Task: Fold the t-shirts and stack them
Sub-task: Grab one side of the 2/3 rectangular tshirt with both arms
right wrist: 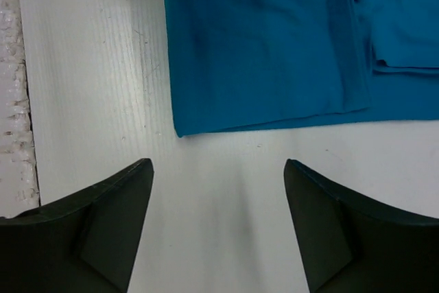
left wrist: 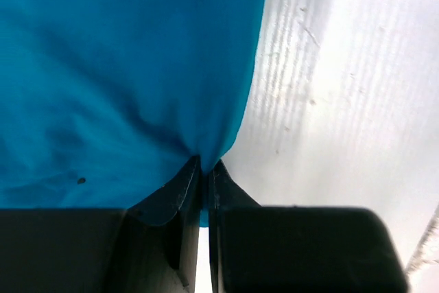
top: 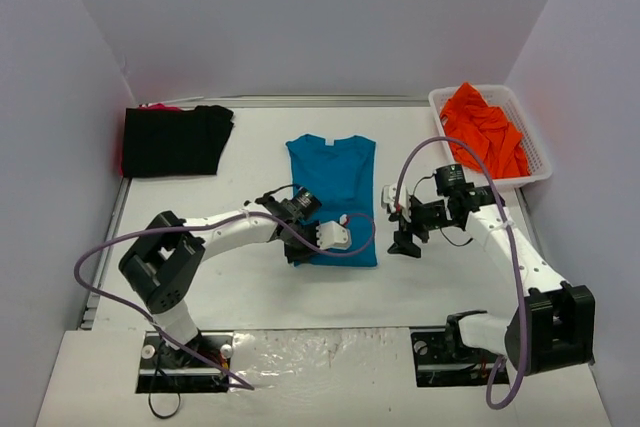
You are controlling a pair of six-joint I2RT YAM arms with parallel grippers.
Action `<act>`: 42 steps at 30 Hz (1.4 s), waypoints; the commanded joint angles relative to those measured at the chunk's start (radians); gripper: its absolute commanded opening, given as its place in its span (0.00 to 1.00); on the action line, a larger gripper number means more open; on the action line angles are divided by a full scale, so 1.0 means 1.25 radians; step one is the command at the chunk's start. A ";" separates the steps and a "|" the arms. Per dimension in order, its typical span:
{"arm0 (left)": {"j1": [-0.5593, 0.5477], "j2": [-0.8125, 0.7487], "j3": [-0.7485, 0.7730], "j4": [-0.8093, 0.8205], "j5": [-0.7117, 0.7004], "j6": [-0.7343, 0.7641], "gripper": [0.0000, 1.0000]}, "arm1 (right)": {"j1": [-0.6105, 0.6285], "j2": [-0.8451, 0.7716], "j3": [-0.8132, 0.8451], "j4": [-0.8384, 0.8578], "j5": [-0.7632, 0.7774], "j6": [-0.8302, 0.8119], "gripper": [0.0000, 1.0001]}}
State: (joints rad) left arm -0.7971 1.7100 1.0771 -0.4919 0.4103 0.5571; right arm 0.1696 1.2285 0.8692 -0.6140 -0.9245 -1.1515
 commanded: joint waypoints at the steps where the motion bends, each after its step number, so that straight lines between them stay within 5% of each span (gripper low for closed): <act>1: 0.017 -0.063 -0.014 0.001 0.073 -0.032 0.02 | 0.027 -0.006 -0.015 0.010 0.004 -0.015 0.70; 6: 0.066 -0.066 -0.009 0.001 0.138 -0.054 0.02 | 0.080 0.033 -0.041 0.058 0.049 0.034 0.54; 7: 0.073 -0.062 -0.005 0.001 0.143 -0.058 0.02 | 0.095 0.037 -0.053 0.090 0.063 0.053 0.41; 8: 0.082 -0.059 0.000 -0.002 0.156 -0.058 0.02 | 0.128 0.041 -0.058 0.101 0.087 0.079 0.39; 17: 0.099 -0.023 0.008 -0.018 0.181 -0.053 0.02 | 0.223 0.115 -0.065 0.171 0.138 0.121 0.50; 42: 0.122 0.008 0.027 -0.021 0.253 -0.082 0.02 | 0.302 0.235 -0.051 0.220 0.216 0.170 0.53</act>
State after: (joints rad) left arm -0.6392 1.7393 1.0641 -0.5358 0.6422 0.4534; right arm 0.5262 1.5177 0.7925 -0.2951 -0.6861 -0.9813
